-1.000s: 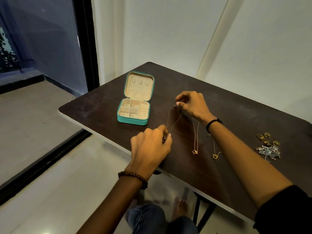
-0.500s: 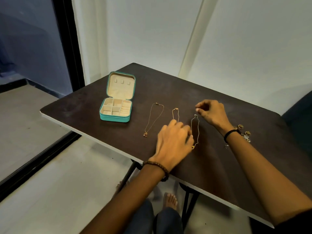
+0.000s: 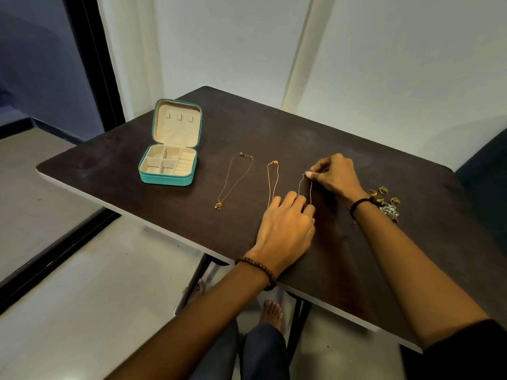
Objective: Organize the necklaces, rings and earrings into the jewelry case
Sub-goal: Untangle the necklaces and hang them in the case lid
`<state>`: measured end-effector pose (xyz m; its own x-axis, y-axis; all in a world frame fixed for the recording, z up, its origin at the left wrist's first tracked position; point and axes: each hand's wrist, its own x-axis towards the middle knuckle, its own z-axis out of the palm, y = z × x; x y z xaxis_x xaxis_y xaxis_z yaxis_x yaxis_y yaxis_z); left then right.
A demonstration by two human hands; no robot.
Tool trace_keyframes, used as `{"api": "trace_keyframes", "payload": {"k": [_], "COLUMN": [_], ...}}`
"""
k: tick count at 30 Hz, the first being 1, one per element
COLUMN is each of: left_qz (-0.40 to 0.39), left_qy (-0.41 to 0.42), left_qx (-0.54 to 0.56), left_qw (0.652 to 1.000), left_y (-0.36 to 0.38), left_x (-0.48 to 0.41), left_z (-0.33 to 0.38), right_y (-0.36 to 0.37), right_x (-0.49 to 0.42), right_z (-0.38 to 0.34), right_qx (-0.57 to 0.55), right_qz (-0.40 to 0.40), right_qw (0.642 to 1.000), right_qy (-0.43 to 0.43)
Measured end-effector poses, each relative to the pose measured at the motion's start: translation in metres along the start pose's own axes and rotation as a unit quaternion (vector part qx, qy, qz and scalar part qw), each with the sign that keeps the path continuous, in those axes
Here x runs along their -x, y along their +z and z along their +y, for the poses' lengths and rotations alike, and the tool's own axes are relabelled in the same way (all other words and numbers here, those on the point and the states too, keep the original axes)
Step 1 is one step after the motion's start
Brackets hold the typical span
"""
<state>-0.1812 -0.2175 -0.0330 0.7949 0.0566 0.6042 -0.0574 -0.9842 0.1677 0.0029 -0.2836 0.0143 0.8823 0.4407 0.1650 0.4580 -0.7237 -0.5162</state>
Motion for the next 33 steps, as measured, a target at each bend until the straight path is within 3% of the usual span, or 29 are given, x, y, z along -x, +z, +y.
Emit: {"api": "trace_keyframes", "payload": {"k": [2, 6, 8, 13, 16, 18, 21, 24, 28, 31, 33], "left_qz": [0.004, 0.001, -0.007, -0.023, -0.009, 0.013, 0.013, -0.038, -0.023, -0.011, -0.015], "left_qy": [-0.003, -0.001, -0.006, -0.017, -0.028, -0.078, -0.173, -0.238, -0.244, -0.262, -0.256], "left_qx": [-0.008, -0.007, -0.006, 0.027, 0.063, 0.135, 0.289, 0.43, 0.515, 0.593, 0.609], "left_qw": [1.0, 1.0, 1.0, 0.999, 0.998, 0.988, 0.941, 0.87, 0.821, 0.761, 0.751], "left_y": [-0.001, -0.001, -0.003, -0.008, -0.011, -0.016, -0.033, -0.056, -0.079, -0.094, -0.105], "left_x": [0.0, 0.002, 0.001, 0.004, 0.003, 0.002, -0.001, -0.009, -0.019, -0.017, -0.016], "left_z": [-0.001, -0.001, -0.001, -0.001, -0.003, -0.002, 0.007, 0.021, 0.028, 0.027, 0.027], "right_y": [0.003, 0.011, 0.009, -0.01, -0.029, -0.044, -0.066, -0.087, -0.109, -0.121, -0.128], "right_x": [0.001, 0.008, 0.013, 0.039, 0.059, 0.074, 0.094, 0.111, 0.131, 0.141, 0.146], "right_z": [-0.004, -0.013, -0.015, -0.011, -0.015, -0.022, -0.035, -0.047, -0.061, -0.066, -0.069], "right_qx": [0.017, 0.189, 0.205, -0.083, -0.263, -0.355, -0.424, -0.444, -0.444, -0.459, -0.473], "right_qz": [-0.001, -0.048, -0.058, -0.016, -0.049, -0.081, -0.123, -0.149, -0.164, -0.165, -0.168], "right_qw": [1.0, 0.98, 0.975, 0.996, 0.963, 0.931, 0.897, 0.883, 0.881, 0.873, 0.865], "right_qy": [-0.001, -0.039, -0.062, -0.005, 0.032, 0.041, 0.031, 0.017, -0.009, -0.019, -0.02]}}
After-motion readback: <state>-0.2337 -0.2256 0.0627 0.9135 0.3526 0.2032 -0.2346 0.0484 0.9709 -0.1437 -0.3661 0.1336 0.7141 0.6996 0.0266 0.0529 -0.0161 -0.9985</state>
